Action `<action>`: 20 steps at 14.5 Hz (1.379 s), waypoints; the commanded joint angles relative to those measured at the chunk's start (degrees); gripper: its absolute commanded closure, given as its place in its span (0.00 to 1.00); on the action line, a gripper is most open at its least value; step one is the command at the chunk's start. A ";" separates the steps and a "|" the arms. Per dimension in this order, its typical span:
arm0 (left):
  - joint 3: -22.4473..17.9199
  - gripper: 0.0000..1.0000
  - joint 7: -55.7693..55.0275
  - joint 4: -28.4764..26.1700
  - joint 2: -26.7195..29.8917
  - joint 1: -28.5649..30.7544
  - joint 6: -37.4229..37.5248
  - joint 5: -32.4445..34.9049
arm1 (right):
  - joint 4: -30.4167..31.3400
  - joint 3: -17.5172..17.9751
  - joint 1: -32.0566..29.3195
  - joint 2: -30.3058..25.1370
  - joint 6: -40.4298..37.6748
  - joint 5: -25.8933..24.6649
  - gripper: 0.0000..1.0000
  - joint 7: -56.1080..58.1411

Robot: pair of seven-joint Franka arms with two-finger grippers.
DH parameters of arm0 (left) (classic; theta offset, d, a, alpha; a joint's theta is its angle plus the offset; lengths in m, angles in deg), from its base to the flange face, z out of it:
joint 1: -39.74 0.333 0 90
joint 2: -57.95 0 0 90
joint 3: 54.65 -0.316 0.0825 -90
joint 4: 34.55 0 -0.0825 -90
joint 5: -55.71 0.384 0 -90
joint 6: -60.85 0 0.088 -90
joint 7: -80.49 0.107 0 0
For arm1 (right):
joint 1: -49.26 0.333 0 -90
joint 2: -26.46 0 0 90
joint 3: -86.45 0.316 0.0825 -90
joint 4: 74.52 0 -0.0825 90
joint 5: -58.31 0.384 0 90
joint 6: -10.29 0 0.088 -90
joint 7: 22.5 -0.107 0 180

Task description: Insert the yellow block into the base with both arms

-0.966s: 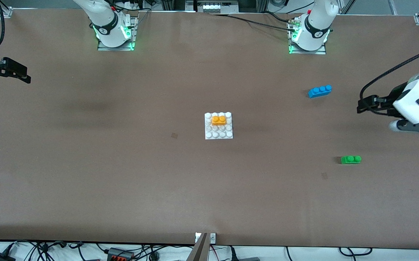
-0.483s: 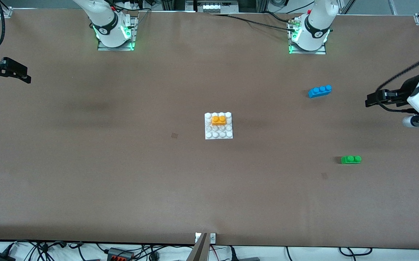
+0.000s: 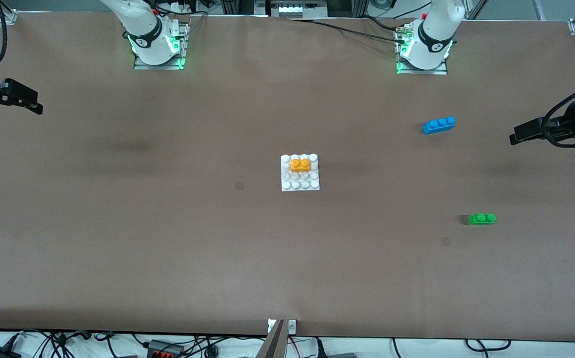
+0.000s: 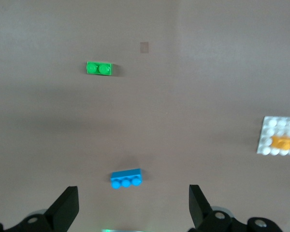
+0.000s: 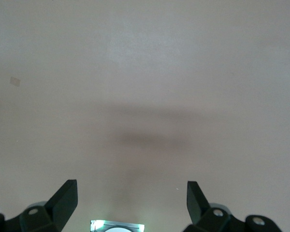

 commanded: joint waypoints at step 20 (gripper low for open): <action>2.13 0.00 -0.01 -0.43 0.42 0.93 1.53 -0.35 | 0.74 0.06 0.20 -0.91 0.94 0.89 0.00 -0.61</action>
